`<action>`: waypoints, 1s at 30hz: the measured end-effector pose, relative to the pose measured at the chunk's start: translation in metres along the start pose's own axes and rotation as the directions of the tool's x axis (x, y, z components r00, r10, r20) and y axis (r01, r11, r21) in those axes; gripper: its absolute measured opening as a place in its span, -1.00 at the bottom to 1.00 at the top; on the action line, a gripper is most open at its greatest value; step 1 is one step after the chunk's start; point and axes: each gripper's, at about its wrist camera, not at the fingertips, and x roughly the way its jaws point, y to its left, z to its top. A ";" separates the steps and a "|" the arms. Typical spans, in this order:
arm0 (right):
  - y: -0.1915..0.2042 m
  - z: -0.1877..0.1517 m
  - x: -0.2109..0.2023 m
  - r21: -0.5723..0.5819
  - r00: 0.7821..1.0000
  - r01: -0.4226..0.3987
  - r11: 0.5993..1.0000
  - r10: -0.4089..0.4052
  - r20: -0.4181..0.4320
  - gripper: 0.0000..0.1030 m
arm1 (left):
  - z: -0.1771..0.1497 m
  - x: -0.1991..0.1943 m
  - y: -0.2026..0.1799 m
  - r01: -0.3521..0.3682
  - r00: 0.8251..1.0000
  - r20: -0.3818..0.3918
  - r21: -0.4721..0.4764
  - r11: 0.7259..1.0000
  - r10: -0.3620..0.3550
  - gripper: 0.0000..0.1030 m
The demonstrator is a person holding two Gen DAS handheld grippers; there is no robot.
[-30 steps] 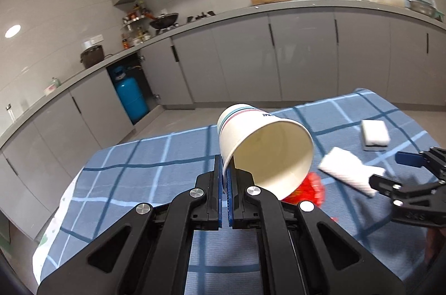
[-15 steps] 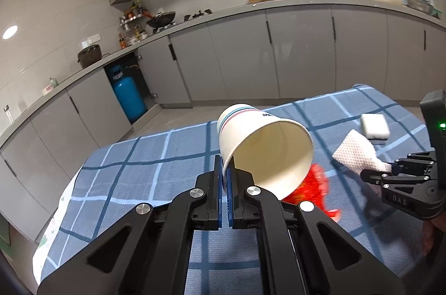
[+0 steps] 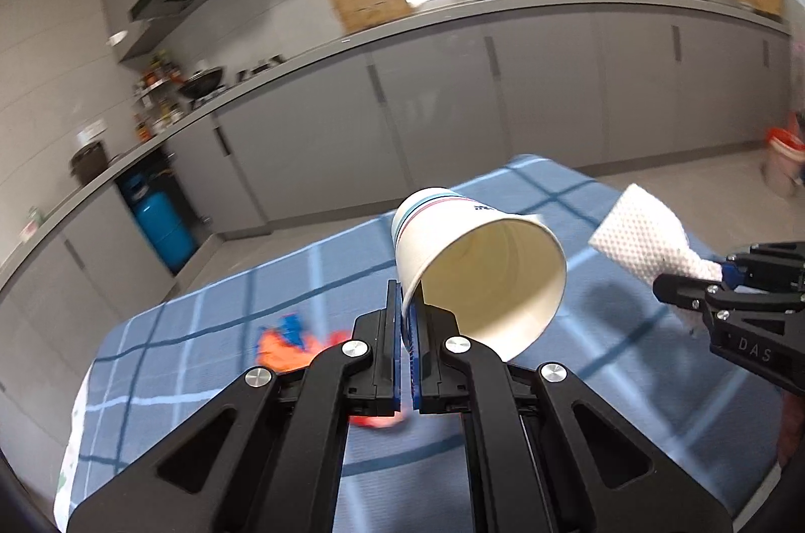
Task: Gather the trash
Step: 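Carry the cup and cloth over the basin and open both grippers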
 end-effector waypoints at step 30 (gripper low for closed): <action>-0.223 -0.094 -0.073 0.329 0.940 0.333 0.884 -0.337 -0.046 -0.57 | 0.028 -0.001 -0.251 0.419 0.904 -0.033 0.272 0.866 -0.427 -0.92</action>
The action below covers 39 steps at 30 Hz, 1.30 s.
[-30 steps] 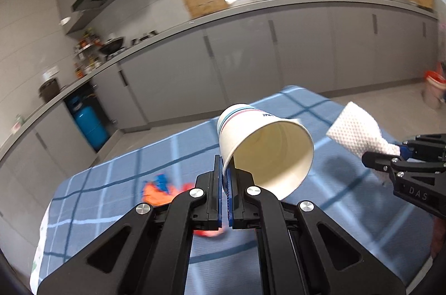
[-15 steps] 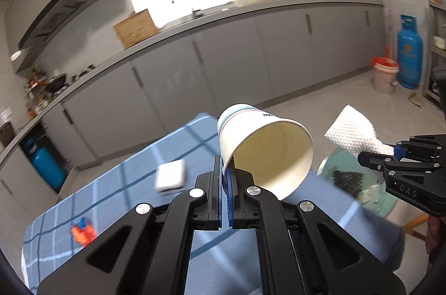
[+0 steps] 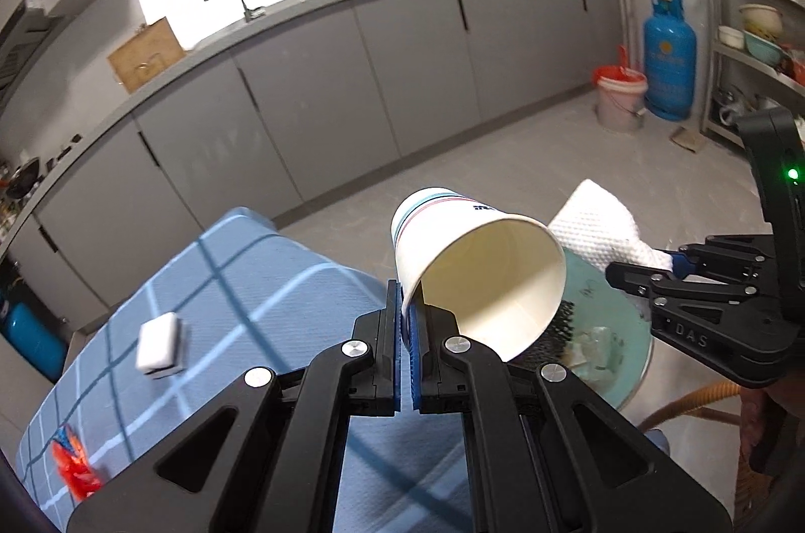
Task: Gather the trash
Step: 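Carry the cup and cloth over the basin and open both grippers, then move both open grippers back over the table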
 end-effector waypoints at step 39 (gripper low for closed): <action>0.013 -0.007 0.014 0.018 0.998 -0.062 0.998 0.063 -0.005 0.17 | -0.027 -0.009 0.064 -0.223 0.974 -0.057 -0.064 0.973 0.220 0.57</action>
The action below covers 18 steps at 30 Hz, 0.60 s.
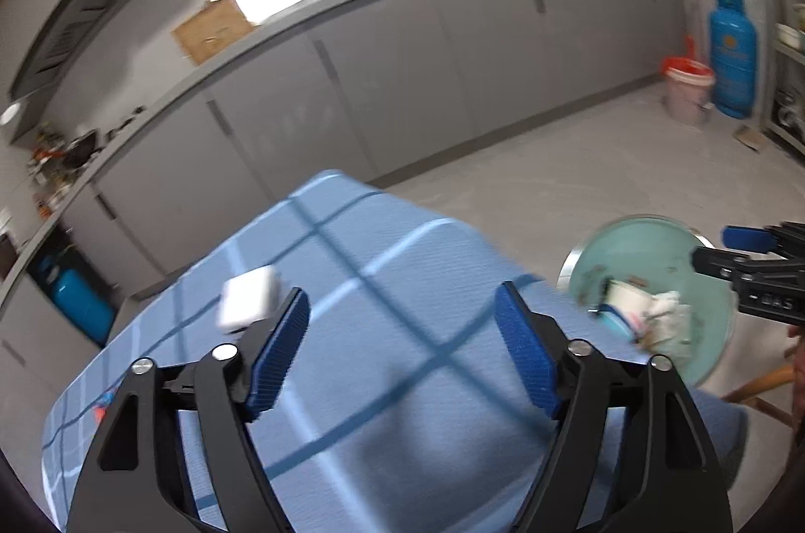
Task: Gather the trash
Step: 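Move both open grippers back over the table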
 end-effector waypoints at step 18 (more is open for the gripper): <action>0.125 0.016 0.002 -0.183 0.992 -0.128 0.975 0.128 -0.009 0.32 | -0.081 -0.015 0.210 -0.487 0.871 -0.224 -0.277 0.828 0.438 0.77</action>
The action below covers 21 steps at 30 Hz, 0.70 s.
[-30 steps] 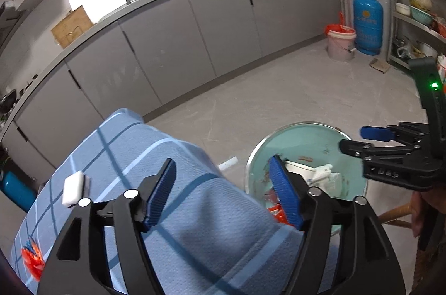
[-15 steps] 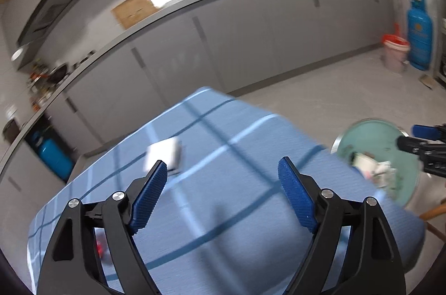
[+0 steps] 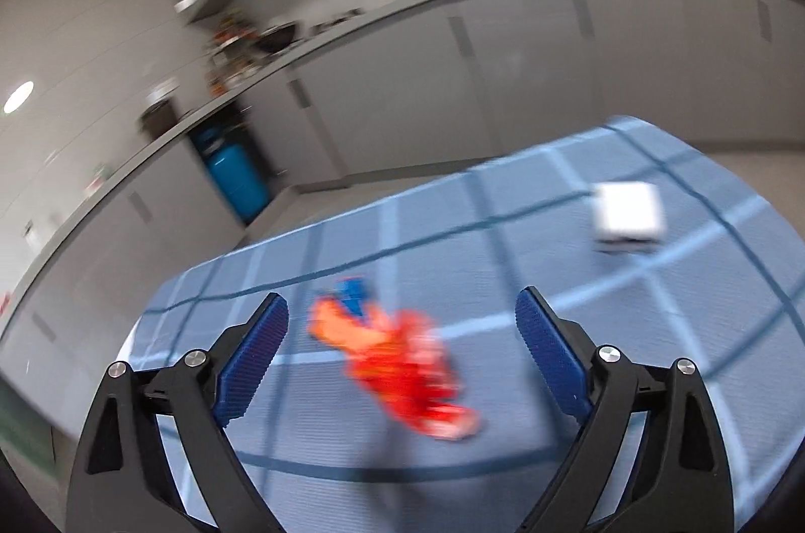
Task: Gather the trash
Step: 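Move both open grippers back over the table, then grasp the orange-blue wrapper with the left gripper while the right grasps the white sponge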
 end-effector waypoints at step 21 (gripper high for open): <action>0.122 0.040 0.054 -0.203 0.997 -0.075 0.976 0.067 -0.044 0.53 | -0.025 0.110 0.042 0.076 0.949 -0.294 -0.152 0.985 -0.118 0.20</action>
